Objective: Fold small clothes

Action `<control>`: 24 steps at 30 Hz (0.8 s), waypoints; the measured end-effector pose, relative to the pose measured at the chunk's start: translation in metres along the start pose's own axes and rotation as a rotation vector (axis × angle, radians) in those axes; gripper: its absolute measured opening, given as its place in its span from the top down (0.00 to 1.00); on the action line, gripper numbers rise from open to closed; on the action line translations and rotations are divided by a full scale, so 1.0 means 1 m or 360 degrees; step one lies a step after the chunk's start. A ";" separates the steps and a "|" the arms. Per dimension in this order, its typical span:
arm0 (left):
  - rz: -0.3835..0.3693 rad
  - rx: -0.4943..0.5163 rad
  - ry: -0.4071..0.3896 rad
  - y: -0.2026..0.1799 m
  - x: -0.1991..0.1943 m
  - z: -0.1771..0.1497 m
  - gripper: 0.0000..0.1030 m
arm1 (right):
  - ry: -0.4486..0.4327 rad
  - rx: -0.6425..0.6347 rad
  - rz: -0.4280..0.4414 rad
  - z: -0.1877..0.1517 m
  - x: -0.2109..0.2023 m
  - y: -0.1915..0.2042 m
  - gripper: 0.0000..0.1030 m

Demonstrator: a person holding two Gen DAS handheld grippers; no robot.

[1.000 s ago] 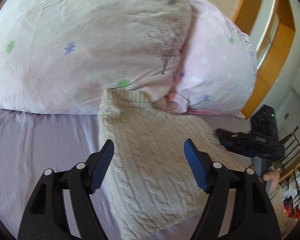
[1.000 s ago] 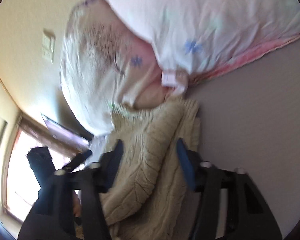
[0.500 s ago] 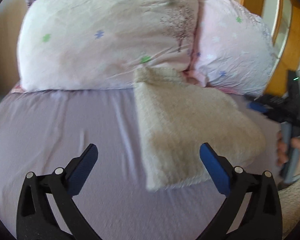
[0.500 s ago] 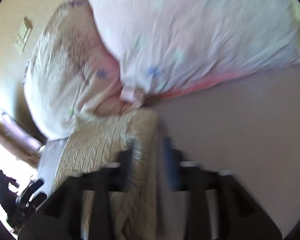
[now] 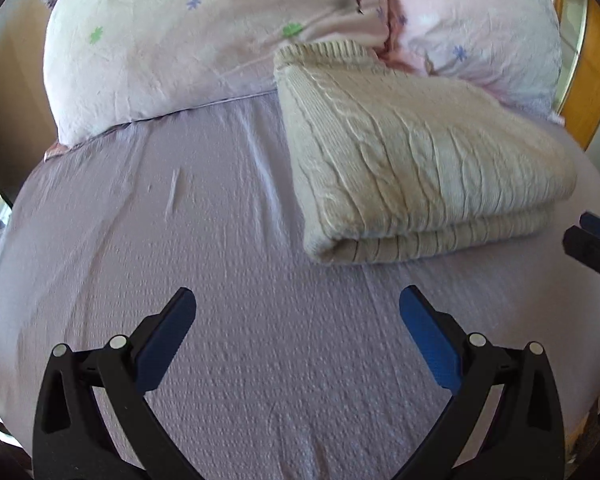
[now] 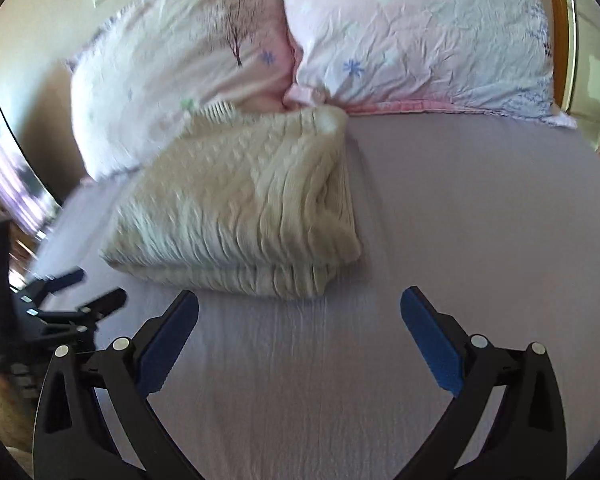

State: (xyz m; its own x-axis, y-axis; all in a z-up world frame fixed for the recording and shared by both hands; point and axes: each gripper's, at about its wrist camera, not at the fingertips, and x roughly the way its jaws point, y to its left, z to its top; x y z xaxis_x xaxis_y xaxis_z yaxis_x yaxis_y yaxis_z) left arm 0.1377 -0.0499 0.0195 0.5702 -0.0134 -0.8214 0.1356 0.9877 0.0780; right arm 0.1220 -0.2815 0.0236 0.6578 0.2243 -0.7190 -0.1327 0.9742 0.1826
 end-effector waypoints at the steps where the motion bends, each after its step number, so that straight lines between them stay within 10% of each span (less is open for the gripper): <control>1: 0.0031 0.0042 0.0020 -0.004 0.004 -0.001 0.02 | 0.0011 -0.0036 -0.0032 -0.002 0.003 0.006 0.01; 24: -0.0060 -0.0083 -0.0005 0.003 0.015 -0.008 0.02 | 0.0157 -0.0162 -0.0175 -0.016 0.031 0.033 0.01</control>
State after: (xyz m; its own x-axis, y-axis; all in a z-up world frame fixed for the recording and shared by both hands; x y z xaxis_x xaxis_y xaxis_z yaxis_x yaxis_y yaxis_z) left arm 0.1401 -0.0455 0.0034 0.5682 -0.0512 -0.8213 0.1147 0.9932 0.0174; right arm 0.1259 -0.2420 -0.0034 0.5973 0.1130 -0.7940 -0.1418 0.9893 0.0342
